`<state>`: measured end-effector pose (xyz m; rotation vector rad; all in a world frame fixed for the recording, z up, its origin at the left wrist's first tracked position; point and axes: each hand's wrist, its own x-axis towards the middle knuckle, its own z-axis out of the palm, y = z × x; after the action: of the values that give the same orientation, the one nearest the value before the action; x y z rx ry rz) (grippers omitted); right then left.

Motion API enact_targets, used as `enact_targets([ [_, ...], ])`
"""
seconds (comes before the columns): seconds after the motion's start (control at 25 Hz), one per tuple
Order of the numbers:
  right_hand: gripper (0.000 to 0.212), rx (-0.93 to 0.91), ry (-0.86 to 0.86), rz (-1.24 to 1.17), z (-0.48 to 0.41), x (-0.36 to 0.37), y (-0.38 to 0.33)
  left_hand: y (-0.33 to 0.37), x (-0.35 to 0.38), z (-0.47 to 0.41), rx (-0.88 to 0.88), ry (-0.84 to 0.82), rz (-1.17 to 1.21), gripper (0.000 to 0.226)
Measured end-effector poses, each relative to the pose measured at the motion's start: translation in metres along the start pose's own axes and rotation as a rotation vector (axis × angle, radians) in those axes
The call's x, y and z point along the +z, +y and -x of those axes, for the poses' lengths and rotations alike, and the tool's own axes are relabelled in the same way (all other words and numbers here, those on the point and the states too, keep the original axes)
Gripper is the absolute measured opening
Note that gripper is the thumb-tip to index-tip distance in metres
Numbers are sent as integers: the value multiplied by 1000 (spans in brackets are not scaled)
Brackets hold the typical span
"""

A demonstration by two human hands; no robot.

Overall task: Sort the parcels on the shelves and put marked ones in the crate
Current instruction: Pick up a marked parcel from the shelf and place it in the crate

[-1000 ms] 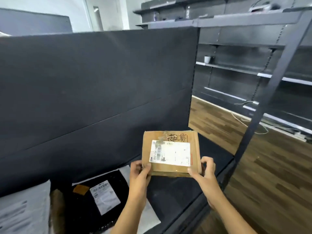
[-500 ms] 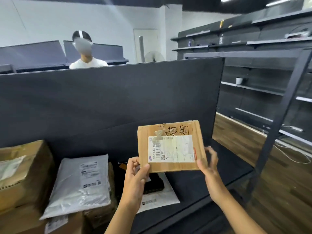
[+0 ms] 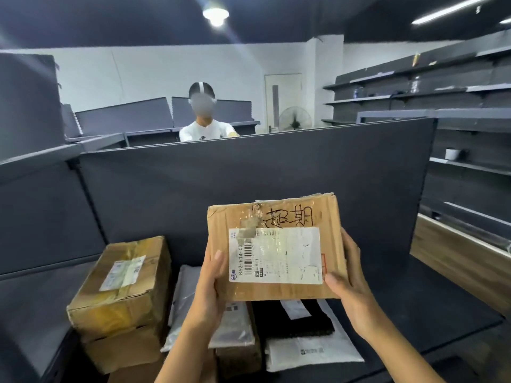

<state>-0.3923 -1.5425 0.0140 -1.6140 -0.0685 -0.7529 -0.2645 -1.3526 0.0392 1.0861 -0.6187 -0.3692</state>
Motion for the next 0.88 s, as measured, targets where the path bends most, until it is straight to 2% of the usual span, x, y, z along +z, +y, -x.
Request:
enact_targets([
  [0.24, 99, 63, -43, -38, -18, 29, 0, 20, -38, 1, 57, -115, -117, 95],
  [0.4, 96, 209, -47, -103, -32, 44, -1, 27, -47, 5, 84, -94, -200, 80],
  [0.48, 91, 318, -49, -197, -38, 47, -1, 35, -41, 4, 120, -118, -260, 64],
  [0.56, 77, 416, -54, -243, -45, 51, -1, 42, -35, 4, 124, -121, -263, 45],
  [0.64, 72, 463, -62, -205, -52, 54, 2, 45, -38, 2, 88, -62, -235, 40],
  [0.72, 79, 461, -110, -114, -58, 56, 4, 42, -47, -2, 26, 19, -187, 44],
  [0.88, 86, 606, -222, 77, -70, 56, -5, 33, -61, -8, -239, 155, -56, 41],
])
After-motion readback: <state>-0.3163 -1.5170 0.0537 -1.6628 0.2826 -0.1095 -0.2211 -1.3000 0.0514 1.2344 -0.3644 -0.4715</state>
